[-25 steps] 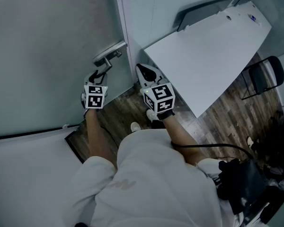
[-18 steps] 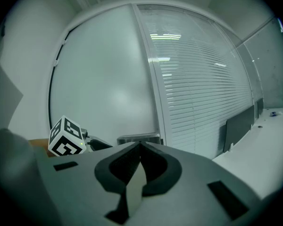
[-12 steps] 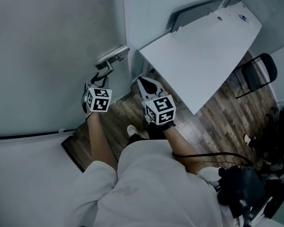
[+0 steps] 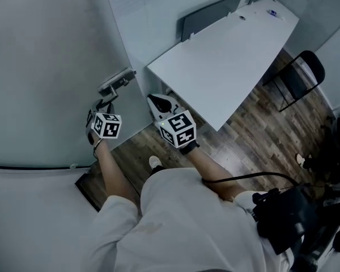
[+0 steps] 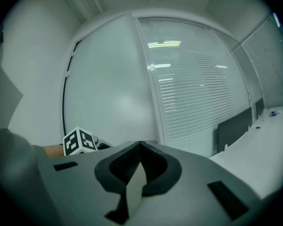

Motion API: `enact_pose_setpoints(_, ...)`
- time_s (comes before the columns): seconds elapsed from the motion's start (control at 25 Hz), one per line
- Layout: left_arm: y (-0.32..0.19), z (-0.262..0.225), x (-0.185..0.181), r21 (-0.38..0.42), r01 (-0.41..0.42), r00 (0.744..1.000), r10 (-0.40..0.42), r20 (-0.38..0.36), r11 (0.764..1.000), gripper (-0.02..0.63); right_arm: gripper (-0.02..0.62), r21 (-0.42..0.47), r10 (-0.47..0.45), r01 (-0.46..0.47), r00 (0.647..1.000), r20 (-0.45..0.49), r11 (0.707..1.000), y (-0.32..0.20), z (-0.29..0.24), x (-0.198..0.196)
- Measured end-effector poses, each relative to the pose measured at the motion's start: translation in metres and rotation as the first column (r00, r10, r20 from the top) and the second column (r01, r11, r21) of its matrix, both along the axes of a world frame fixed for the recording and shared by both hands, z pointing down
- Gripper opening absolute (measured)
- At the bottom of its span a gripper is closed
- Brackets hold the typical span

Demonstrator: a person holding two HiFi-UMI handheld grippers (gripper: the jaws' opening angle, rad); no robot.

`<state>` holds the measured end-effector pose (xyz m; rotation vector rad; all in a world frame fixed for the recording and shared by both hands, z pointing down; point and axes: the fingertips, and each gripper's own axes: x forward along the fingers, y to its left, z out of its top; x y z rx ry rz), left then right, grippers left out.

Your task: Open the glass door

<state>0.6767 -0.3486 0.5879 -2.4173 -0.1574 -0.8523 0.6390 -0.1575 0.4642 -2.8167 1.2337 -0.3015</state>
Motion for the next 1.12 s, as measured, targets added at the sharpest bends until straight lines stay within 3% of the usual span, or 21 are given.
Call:
enact_pose_setpoints(0.2, 0.014, 0.004, -0.022, 0.091, 0.106, 0.994, -0.109, 0.025, 0.990, 0.150, 0.000, 0.012, 0.003, -0.002, 1.000, -0.019, 1.000, 0.074, -0.014, -0.032)
enact_pose_setpoints(0.68, 0.055, 0.003, -0.097, 0.201, 0.203, 0.973, -0.220, 0.067, 0.958, 0.150, 0.000, 0.059, 0.030, -0.033, 0.998, 0.046, 0.998, 0.249, 0.010, -0.096)
enact_pose_setpoints(0.92, 0.080, 0.005, -0.147, 0.262, 0.230, 0.964, -0.257, 0.074, 0.937, 0.150, 0.000, 0.084, -0.014, 0.009, 0.998, 0.063, 0.996, 0.278, 0.020, -0.126)
enact_pose_setpoints(1.12, 0.090, 0.004, -0.194, 0.262, 0.235, 0.960, -0.266, 0.090, 0.936, 0.153, 0.000, 0.111, -0.104, 0.093, 0.990, 0.097, 0.989, 0.258, 0.028, -0.148)
